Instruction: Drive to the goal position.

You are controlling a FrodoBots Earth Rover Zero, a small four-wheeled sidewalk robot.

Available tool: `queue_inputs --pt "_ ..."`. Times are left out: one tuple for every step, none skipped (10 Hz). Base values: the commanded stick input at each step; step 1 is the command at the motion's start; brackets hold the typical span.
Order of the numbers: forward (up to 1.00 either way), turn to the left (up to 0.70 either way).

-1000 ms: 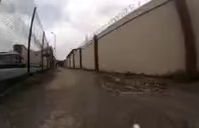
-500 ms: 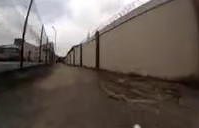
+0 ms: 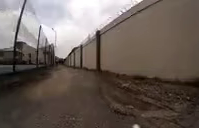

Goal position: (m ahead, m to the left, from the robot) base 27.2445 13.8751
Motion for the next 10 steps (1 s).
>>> queue_inputs --pt "1.00 0.27" --pt "1.00 0.27" --pt "1.00 0.27" --pt "1.00 0.27" --pt "1.00 0.27" --pt "1.00 0.27" --pt "1.00 0.27" --pt "1.00 0.27" --pt "1.00 0.27" --pt "1.00 0.27"
